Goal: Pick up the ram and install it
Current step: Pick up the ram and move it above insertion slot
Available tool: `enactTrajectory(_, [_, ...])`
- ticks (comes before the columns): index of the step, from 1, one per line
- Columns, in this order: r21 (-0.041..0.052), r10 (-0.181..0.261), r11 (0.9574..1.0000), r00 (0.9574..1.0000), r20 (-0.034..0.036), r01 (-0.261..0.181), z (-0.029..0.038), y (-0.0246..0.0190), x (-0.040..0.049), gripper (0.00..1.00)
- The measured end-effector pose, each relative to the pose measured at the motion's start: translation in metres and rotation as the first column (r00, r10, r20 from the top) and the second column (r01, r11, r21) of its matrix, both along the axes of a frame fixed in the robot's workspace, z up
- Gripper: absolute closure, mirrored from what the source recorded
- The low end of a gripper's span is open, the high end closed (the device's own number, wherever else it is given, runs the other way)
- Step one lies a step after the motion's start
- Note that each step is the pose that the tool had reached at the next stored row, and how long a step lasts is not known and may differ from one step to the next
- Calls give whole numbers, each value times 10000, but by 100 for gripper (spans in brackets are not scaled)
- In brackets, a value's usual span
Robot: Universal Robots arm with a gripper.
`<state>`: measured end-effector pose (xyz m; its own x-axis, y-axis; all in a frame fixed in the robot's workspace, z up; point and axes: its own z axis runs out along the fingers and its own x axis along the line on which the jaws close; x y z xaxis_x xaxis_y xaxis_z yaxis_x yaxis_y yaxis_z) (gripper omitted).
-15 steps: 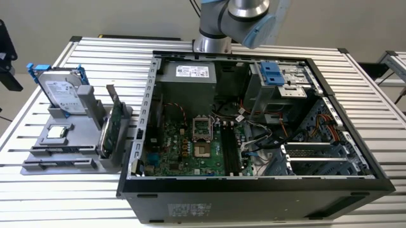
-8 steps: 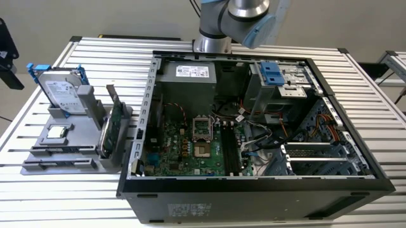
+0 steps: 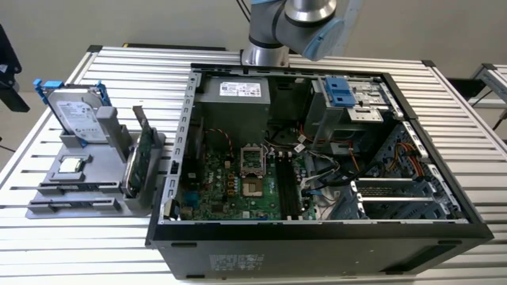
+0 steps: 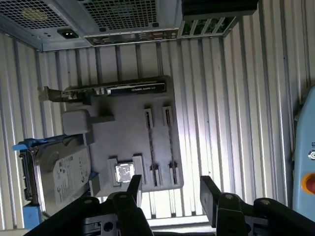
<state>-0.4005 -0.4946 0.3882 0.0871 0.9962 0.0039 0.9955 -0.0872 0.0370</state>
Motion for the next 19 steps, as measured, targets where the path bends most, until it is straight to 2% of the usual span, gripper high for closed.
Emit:
enactTrajectory(5, [1,316,9995,9995,1,-316,-13,0,0,0])
enactTrajectory(19, [1,332,9994,9994,1,-332,-50,0,0,0])
